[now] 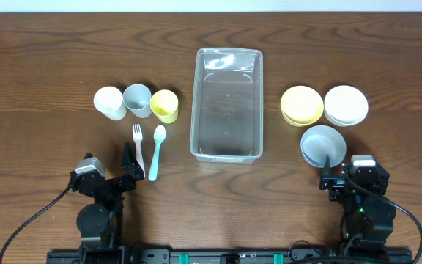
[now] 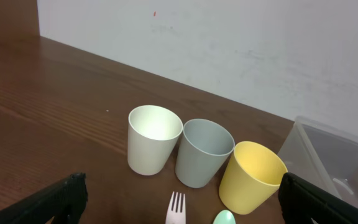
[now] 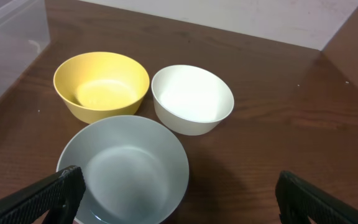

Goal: Pack container

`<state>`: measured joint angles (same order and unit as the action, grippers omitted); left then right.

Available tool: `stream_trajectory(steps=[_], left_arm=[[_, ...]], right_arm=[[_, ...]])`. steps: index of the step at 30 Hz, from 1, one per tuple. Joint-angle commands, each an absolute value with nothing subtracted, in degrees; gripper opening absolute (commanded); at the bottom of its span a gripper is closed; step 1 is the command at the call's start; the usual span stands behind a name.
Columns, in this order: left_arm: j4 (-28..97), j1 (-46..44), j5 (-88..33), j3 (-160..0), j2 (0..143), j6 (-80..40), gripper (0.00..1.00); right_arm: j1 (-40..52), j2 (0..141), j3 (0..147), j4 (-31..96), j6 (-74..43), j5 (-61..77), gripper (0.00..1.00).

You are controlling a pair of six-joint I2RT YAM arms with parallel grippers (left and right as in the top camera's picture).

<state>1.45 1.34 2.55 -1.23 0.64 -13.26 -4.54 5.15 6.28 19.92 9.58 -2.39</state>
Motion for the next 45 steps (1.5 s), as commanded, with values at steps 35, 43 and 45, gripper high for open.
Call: stream_trajectory(steps=[35, 43, 45], left_arm=[[3.8, 1.5, 3.7, -0.2, 0.6, -12.5, 0.98], [3.8, 1.5, 3.7, -0.2, 0.6, -12.5, 0.98], [3.8, 1.5, 3.7, -0.2, 0.6, -12.5, 0.98]], right_arm=[[-4.4, 4.9, 6.0, 19.9, 10.1, -3.0, 0.99], [-4.4, 4.9, 6.0, 19.9, 10.1, -3.0, 0.99], [-4.4, 4.9, 6.0, 19.9, 10.1, -3.0, 0.99]])
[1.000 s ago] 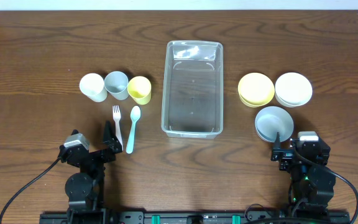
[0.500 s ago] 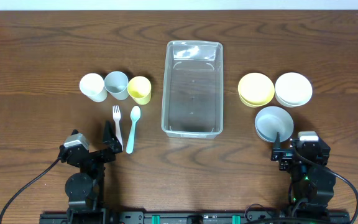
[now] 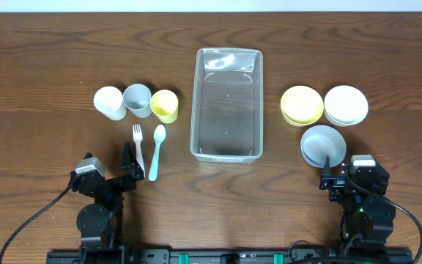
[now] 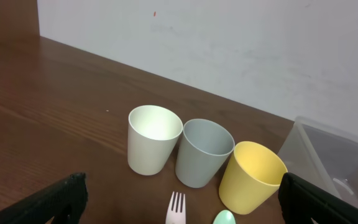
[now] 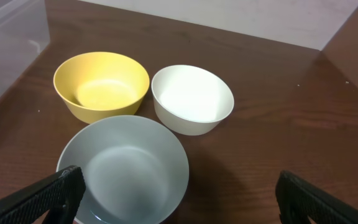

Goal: Pack container

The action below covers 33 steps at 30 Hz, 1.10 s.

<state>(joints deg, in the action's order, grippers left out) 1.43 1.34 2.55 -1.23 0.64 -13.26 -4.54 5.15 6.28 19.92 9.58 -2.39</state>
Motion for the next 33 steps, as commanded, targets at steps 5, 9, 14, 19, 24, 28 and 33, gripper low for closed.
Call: stream_trajectory(steps=[5, 9, 14, 19, 24, 28, 33], left_arm=[[3.8, 1.5, 3.7, -0.2, 0.6, -12.5, 0.98], [3.8, 1.5, 3.7, -0.2, 0.6, -12.5, 0.98], [3.8, 1.5, 3.7, -0.9, 0.6, -12.5, 0.98], [3.8, 1.5, 3.7, -4.1, 0.8, -12.5, 0.98], [4.5, 1.5, 3.7, -10.0, 6.4, -11.6, 0.98], [5.4, 1.6, 3.7, -17.6, 18.2, -7.5, 0.98], [9.8, 1.6, 3.7, -33.8, 39.7, -2.3, 0.98]], right_arm=[[-4.4, 4.9, 6.0, 19.9, 10.1, -3.0, 0.99], [-4.4, 4.9, 6.0, 19.6, 10.2, -3.0, 0.99], [-4.4, 4.9, 6.0, 14.7, 4.2, 5.4, 0.99], [-4.4, 4.9, 6.0, 10.4, -2.6, 8.7, 0.99], [-4.4, 5.3, 6.2, 9.4, -11.9, 9.5, 0.99], [-4.4, 8.5, 8.3, 9.4, -15.0, 9.7, 0.99], [-4.4, 21.5, 16.9, 9.8, -15.0, 9.7, 0.99]])
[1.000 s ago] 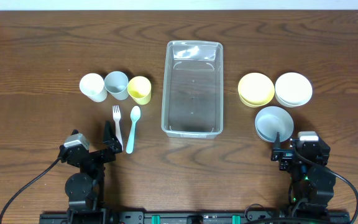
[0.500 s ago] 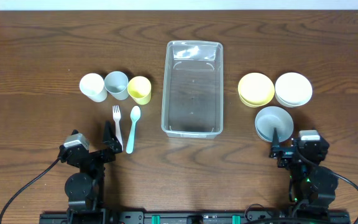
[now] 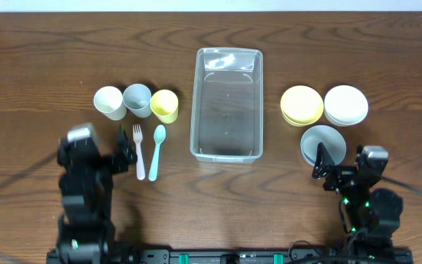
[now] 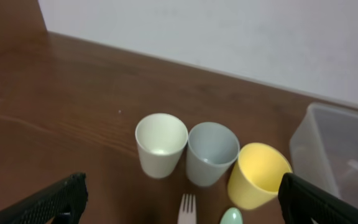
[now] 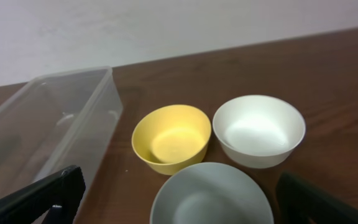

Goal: Pack container
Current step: 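Raise both arms and move the right gripper toward the white bowl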

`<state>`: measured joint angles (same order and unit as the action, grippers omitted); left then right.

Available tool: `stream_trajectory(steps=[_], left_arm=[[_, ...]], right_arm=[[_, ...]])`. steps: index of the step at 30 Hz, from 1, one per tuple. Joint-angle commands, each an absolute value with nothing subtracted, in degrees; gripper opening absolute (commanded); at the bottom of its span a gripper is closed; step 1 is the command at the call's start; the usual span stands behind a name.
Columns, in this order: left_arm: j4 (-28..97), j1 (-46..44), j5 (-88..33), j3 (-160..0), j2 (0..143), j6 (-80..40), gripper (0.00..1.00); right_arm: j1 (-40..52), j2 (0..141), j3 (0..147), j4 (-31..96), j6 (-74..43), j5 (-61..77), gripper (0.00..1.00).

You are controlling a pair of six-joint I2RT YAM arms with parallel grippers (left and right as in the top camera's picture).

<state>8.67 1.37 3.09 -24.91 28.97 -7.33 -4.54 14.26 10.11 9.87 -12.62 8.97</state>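
A clear empty container lies mid-table. Left of it stand a white cup, a grey cup and a yellow cup, with a white fork and a teal spoon in front. My left gripper is open beside the fork, holding nothing; its wrist view shows the cups ahead. To the right sit a yellow bowl, a white bowl and a grey bowl. My right gripper is open at the grey bowl's near rim.
Brown wooden table. A pale wall stands beyond its far edge. The container's near wall shows at the left of the right wrist view. Both arm bases stand at the table's front edge.
Both arms have moved. The left arm now reaches further left and forward, its camera higher over the cups. The right wrist is turned left, bringing the container into its view. Both grippers stay open.
At both earlier moments the arms rested at the front edge, grippers open, left facing the cups and right facing the bowls, nothing moving. By now both arms have left that pose. No cup, bowl or piece of cutlery has shifted.
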Motion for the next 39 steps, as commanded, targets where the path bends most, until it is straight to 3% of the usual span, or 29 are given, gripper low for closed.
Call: stream_trajectory(steps=[1, 9, 14, 18, 22, 29, 39], left_arm=[[10.3, 1.6, 3.7, -36.9, 43.4, -1.9, 0.98], [17.1, 5.3, 3.7, -57.5, 64.1, -1.9, 0.98], [21.3, 9.0, 3.7, -63.8, 70.0, -1.9, 0.98], [21.4, 11.7, 3.7, -64.5, 71.7, -1.9, 0.98], [22.9, 13.8, 3.6, -64.5, 72.7, -1.9, 0.98], [26.9, 15.8, 3.6, -64.5, 75.2, -1.9, 0.98], [26.9, 16.3, 3.7, -64.5, 79.9, -1.9, 0.98]], right_arm=[[-4.4, 24.9, 19.2, 10.1, -15.0, 9.7, 0.99], [-4.5, 55.4, 47.7, 27.1, -9.8, 9.6, 0.99], [-4.6, 72.8, 69.3, 40.4, 0.2, 9.0, 0.99], [-4.6, 81.4, 80.6, 42.6, 1.8, 11.5, 0.99], [-5.0, 84.3, 83.1, 44.1, -1.7, 13.5, 0.99], [-14.0, 90.0, 83.1, 50.7, -19.0, 9.7, 0.99], [-18.1, 101.1, 83.1, 52.7, -19.9, 1.1, 0.99]])
